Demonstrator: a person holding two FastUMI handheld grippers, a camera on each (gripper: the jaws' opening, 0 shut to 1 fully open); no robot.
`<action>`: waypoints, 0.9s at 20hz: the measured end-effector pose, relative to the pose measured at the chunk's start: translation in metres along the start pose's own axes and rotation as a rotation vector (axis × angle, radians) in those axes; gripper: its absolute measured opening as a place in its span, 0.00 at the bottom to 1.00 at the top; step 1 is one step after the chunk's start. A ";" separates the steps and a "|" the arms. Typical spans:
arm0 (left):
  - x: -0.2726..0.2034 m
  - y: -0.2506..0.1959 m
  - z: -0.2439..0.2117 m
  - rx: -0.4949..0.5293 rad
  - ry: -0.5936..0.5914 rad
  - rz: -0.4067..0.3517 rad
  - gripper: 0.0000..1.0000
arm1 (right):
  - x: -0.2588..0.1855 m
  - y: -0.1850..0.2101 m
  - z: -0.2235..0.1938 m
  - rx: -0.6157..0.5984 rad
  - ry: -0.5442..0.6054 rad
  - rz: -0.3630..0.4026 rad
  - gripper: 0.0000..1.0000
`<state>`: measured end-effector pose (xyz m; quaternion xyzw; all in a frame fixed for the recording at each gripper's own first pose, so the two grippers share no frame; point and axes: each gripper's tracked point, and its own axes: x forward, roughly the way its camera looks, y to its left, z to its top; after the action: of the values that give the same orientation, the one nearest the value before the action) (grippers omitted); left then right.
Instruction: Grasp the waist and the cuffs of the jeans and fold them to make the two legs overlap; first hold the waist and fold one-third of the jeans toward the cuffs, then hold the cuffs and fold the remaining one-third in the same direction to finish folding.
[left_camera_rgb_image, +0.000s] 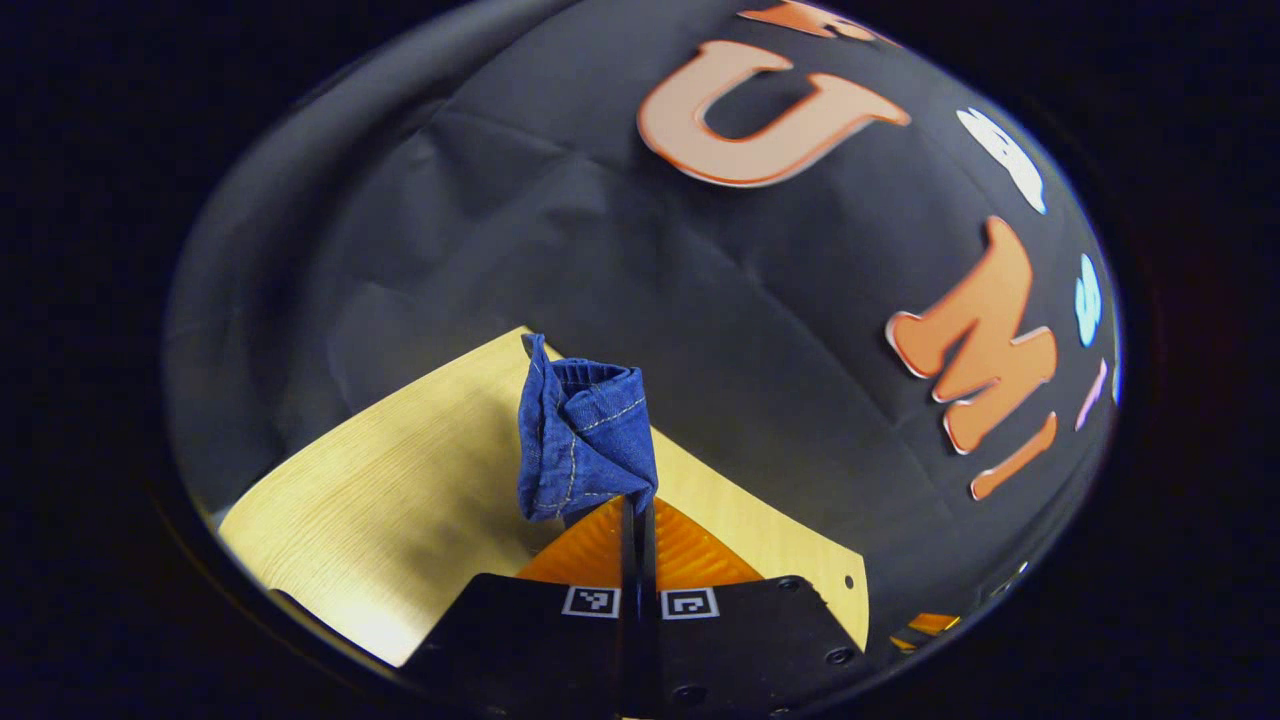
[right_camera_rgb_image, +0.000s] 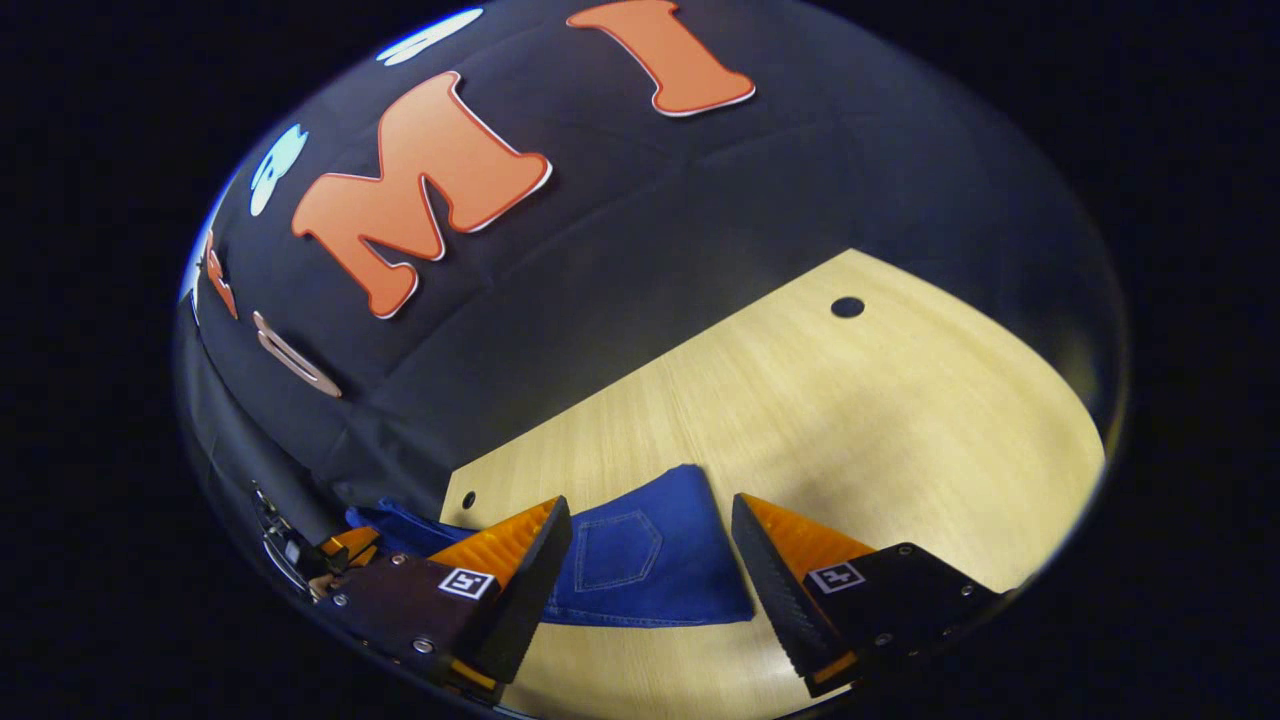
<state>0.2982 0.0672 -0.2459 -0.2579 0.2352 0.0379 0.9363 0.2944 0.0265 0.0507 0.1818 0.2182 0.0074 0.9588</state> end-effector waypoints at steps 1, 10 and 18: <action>-0.002 -0.025 -0.003 0.025 0.004 -0.020 0.01 | -0.005 -0.002 0.005 0.002 -0.008 0.005 0.98; -0.001 -0.175 -0.079 0.226 0.105 -0.177 0.01 | -0.042 -0.038 0.027 0.023 -0.030 0.046 0.98; 0.023 -0.229 -0.231 0.527 0.322 -0.188 0.01 | -0.054 -0.096 0.006 0.052 0.016 -0.005 0.98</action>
<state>0.2650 -0.2480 -0.3247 -0.0298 0.3571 -0.1525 0.9210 0.2417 -0.0703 0.0448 0.2062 0.2263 0.0008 0.9520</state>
